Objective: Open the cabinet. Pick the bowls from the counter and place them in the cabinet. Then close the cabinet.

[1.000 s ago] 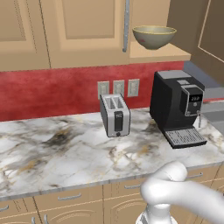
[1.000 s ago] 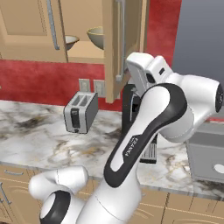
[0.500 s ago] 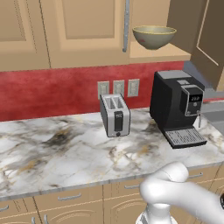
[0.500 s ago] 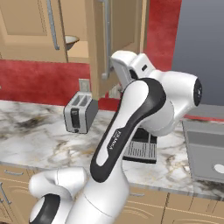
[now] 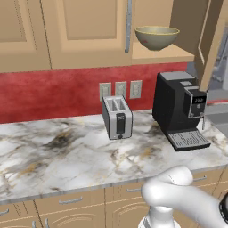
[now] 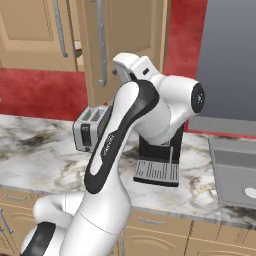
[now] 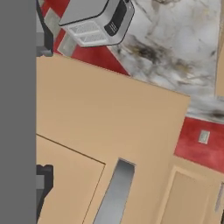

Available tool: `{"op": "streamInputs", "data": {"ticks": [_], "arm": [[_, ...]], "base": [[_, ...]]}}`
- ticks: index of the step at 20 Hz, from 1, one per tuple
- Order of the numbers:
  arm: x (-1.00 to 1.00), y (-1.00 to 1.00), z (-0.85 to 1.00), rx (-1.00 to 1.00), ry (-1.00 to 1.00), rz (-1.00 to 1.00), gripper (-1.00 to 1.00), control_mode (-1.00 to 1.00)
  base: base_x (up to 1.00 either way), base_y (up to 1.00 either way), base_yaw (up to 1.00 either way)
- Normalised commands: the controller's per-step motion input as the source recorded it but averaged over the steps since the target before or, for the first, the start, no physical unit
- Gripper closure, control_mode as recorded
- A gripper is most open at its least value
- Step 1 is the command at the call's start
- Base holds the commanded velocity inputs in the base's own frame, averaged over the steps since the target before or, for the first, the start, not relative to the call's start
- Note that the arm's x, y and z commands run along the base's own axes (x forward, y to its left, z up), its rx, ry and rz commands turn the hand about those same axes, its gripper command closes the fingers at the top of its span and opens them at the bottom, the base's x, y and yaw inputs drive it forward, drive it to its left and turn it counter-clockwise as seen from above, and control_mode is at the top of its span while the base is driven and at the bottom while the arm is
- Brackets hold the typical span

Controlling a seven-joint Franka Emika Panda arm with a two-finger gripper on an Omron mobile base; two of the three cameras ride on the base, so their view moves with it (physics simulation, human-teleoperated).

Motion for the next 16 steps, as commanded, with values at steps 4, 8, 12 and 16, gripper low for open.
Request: {"op": "streamInputs", "data": {"ticks": [4,8,12,16], "arm": [[0.33,0.24,0.0,0.0,0.0,-0.04,-1.0,-1.0],[0.39,0.13,0.0,0.0,0.0,-0.02,-1.0,-1.0],[0.47,0.07,0.0,0.01,0.0,0.0,-1.0,-1.0],[0.54,0.04,0.0,0.01,-0.02,0.0,-1.0,-1.0]], "base": [[0.0,0.0,0.0],[0.0,0.0,0.0],[0.0,0.0,0.0],[0.0,0.0,0.0]]}}
